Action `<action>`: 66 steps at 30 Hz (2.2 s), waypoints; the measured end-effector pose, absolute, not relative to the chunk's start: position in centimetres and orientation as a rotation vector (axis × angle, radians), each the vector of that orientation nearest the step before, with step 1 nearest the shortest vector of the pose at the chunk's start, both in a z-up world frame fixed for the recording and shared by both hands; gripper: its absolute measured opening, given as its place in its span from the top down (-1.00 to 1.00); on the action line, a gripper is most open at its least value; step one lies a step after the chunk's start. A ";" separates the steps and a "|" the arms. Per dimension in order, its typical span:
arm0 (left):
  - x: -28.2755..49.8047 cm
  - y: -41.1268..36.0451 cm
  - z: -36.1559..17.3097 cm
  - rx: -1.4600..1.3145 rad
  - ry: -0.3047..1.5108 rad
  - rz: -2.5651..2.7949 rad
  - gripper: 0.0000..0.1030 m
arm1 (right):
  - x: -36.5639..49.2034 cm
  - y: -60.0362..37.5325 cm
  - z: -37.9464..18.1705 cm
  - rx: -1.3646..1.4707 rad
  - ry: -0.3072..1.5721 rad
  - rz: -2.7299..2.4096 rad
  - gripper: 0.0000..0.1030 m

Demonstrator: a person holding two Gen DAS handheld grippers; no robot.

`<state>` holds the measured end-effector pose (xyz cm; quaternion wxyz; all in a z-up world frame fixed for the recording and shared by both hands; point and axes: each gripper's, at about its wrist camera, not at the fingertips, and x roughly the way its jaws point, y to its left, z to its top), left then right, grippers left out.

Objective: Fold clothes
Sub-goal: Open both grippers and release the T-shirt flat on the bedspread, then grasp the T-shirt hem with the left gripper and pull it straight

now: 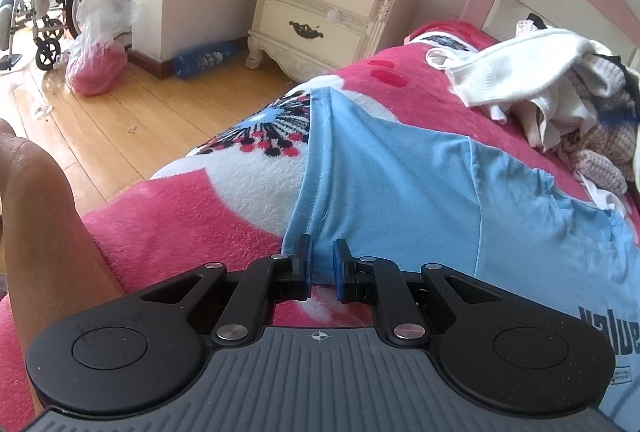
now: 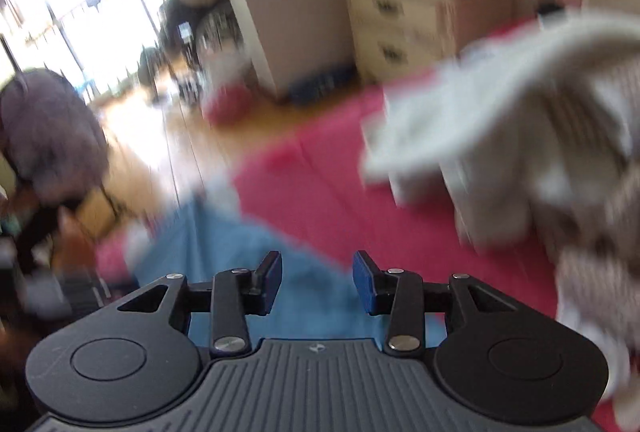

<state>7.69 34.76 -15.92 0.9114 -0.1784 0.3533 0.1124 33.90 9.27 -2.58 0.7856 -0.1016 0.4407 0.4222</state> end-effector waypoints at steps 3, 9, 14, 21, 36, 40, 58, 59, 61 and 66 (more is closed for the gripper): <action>7.7 34.4 -15.9 -0.352 0.728 0.247 0.77 | 34.6 9.0 -7.7 -0.195 1.070 0.892 0.25; 8.0 33.9 -16.1 -0.316 0.729 0.266 0.77 | 37.3 8.7 -11.9 -0.102 0.931 0.725 0.42; 7.7 34.4 -16.0 -0.340 0.681 0.267 0.77 | 36.2 4.5 -7.0 -0.024 0.823 0.675 0.36; 4.1 35.8 -12.4 -0.517 0.600 0.367 0.60 | 27.3 -3.4 6.8 -0.038 0.681 0.795 0.37; -13.7 24.1 6.2 -0.525 0.695 0.203 0.58 | 6.8 -9.9 14.1 -0.038 0.668 1.053 0.32; -17.6 19.3 12.1 -0.501 0.673 0.248 0.58 | 4.6 -10.1 15.7 -0.070 0.661 1.086 0.32; -16.2 15.5 -2.9 -0.409 0.985 0.265 0.41 | -3.4 -11.1 4.3 -0.225 0.858 1.149 0.32; -15.8 16.2 -4.9 -0.405 1.009 0.263 0.41 | -4.5 -10.2 3.1 -0.247 0.862 1.156 0.32; -15.9 17.3 -8.2 -0.441 1.024 0.239 0.42 | -7.1 -8.3 0.8 -0.326 0.804 1.161 0.27; -16.7 18.9 -13.2 -0.469 1.061 0.184 0.42 | -11.4 -3.5 -4.2 -0.506 0.629 1.141 0.12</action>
